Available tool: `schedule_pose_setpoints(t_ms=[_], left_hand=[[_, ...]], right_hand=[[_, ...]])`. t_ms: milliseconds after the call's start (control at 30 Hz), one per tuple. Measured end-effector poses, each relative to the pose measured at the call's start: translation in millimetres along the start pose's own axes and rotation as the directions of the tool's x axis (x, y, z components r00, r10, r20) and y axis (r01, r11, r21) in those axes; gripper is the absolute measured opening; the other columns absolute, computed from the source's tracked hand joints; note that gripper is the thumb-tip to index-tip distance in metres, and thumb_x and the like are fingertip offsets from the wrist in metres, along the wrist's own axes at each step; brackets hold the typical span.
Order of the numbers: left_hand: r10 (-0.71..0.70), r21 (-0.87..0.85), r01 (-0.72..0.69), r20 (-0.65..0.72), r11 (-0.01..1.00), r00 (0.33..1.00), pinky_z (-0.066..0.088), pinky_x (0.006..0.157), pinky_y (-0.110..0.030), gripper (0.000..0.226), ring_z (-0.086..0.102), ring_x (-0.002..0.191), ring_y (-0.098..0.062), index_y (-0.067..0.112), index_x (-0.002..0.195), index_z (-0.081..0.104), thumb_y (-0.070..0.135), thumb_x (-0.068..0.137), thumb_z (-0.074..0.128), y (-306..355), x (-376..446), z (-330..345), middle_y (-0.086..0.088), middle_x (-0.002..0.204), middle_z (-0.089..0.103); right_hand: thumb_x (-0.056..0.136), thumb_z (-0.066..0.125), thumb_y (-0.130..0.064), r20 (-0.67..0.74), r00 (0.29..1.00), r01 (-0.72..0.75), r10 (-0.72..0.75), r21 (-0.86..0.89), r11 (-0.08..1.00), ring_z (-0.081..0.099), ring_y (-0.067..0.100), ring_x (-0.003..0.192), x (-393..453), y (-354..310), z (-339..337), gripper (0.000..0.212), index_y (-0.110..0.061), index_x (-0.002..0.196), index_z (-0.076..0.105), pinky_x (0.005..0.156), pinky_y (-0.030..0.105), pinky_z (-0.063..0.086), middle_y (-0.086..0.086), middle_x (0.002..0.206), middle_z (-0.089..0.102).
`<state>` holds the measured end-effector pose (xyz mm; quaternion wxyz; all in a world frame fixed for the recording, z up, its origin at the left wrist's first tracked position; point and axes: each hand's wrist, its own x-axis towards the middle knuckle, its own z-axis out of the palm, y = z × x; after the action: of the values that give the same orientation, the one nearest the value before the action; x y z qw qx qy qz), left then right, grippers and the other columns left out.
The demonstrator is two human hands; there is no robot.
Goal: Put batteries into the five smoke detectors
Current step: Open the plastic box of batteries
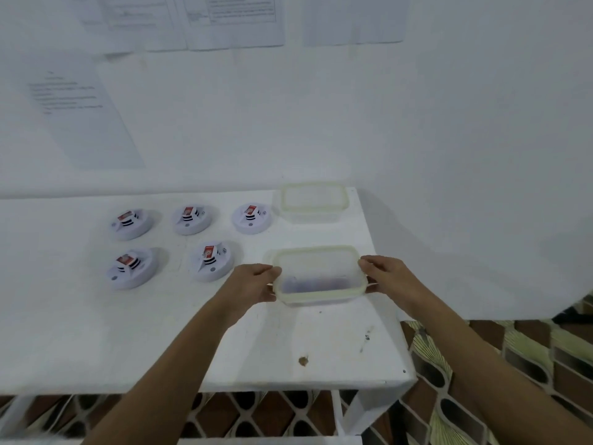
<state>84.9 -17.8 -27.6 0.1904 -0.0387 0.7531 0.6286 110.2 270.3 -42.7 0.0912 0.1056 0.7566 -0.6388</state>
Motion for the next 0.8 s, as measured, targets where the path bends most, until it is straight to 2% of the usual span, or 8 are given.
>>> schedule_pose_setpoints(t_ms=[133, 267, 400, 500, 567, 633, 700, 800], left_hand=[[-0.007, -0.028, 0.008, 0.050, 1.000, 0.999, 0.058, 0.083, -0.037, 0.019, 0.066, 0.083, -0.025, 0.009, 0.086, 0.072, 0.017, 0.096, 0.058, 3, 1, 2, -0.011, 0.093, 0.073], [-0.027, -0.073, 0.032, 0.065, 0.997, 0.997, 0.057, 0.087, -0.039, 0.018, 0.069, 0.098, -0.033, 0.002, 0.091, 0.071, 0.015, 0.095, 0.059, 2, 7, 2, -0.013, 0.097, 0.075], [-0.031, -0.049, 0.034, 0.056, 0.998, 0.998, 0.056, 0.088, -0.042, 0.017, 0.067, 0.102, -0.037, 0.001, 0.092, 0.070, 0.015, 0.095, 0.060, 3, 10, 2, -0.017, 0.101, 0.073], [0.035, 0.028, -0.036, 0.045, 0.999, 0.998, 0.055, 0.089, -0.049, 0.028, 0.066, 0.100, -0.038, 0.000, 0.115, 0.062, 0.018, 0.094, 0.062, 1, 11, 2, -0.019, 0.104, 0.071], [0.080, 0.072, -0.081, 0.019, 0.994, 0.997, 0.057, 0.086, -0.048, 0.038, 0.067, 0.096, -0.036, 0.013, 0.130, 0.051, 0.021, 0.094, 0.062, -1, 10, 4, -0.015, 0.103, 0.070], [0.126, 0.134, -0.128, 0.019, 0.983, 0.992, 0.059, 0.081, -0.041, 0.043, 0.067, 0.096, -0.029, 0.026, 0.137, 0.044, 0.022, 0.097, 0.057, -2, 8, 6, -0.009, 0.105, 0.069], [0.147, 0.149, -0.148, 0.018, 0.978, 0.989, 0.060, 0.076, -0.034, 0.047, 0.064, 0.099, -0.023, 0.030, 0.143, 0.039, 0.023, 0.098, 0.054, -4, 7, 9, -0.005, 0.113, 0.064], [0.154, 0.110, -0.156, 0.026, 0.982, 0.988, 0.060, 0.077, -0.036, 0.050, 0.063, 0.103, -0.024, 0.033, 0.142, 0.040, 0.026, 0.096, 0.058, -5, 7, 10, -0.007, 0.115, 0.062]], right_hand=[[0.101, 0.054, -0.019, 0.096, 0.994, -0.064, 0.050, 0.150, 0.987, 0.068, 0.031, 0.109, 1, -1, 0, 0.026, -0.003, 0.116, 0.068, 0.096, 0.038, 0.055, 0.012, 0.111, 0.074], [0.098, 0.058, -0.015, 0.114, 0.992, -0.075, 0.058, 0.156, 0.985, 0.070, 0.028, 0.104, 2, -4, -1, 0.026, 0.004, 0.115, 0.067, 0.088, 0.031, 0.058, 0.015, 0.110, 0.074], [0.094, 0.064, -0.014, 0.091, 0.994, -0.075, 0.060, 0.170, 0.983, 0.072, 0.025, 0.094, 2, -2, 0, 0.028, 0.005, 0.115, 0.066, 0.081, 0.028, 0.059, 0.015, 0.106, 0.075], [0.091, 0.070, -0.021, 0.097, 0.995, 0.003, -0.010, 0.076, 0.997, 0.072, 0.030, 0.098, -1, 0, 0, 0.028, -0.005, 0.114, 0.070, 0.092, 0.040, 0.058, 0.014, 0.105, 0.075], [0.089, 0.072, -0.024, 0.075, 0.995, 0.070, -0.069, 0.002, 0.998, 0.072, 0.031, 0.097, -2, 1, 3, 0.025, -0.015, 0.113, 0.072, 0.094, 0.046, 0.057, 0.013, 0.103, 0.075], [0.089, 0.073, -0.026, 0.039, 0.993, 0.109, -0.108, -0.033, 0.993, 0.071, 0.029, 0.097, -1, 3, 6, 0.035, -0.021, 0.124, 0.066, 0.093, 0.046, 0.057, 0.012, 0.104, 0.073], [0.089, 0.073, -0.027, 0.026, 0.992, 0.122, -0.120, -0.051, 0.991, 0.069, 0.025, 0.100, 0, 4, 7, 0.053, -0.031, 0.138, 0.051, 0.093, 0.041, 0.057, 0.010, 0.109, 0.068], [0.090, 0.071, -0.027, 0.068, 0.990, 0.124, -0.121, -0.043, 0.991, 0.068, 0.025, 0.102, 0, 2, 6, 0.060, -0.034, 0.143, 0.045, 0.093, 0.040, 0.057, 0.012, 0.111, 0.066]])
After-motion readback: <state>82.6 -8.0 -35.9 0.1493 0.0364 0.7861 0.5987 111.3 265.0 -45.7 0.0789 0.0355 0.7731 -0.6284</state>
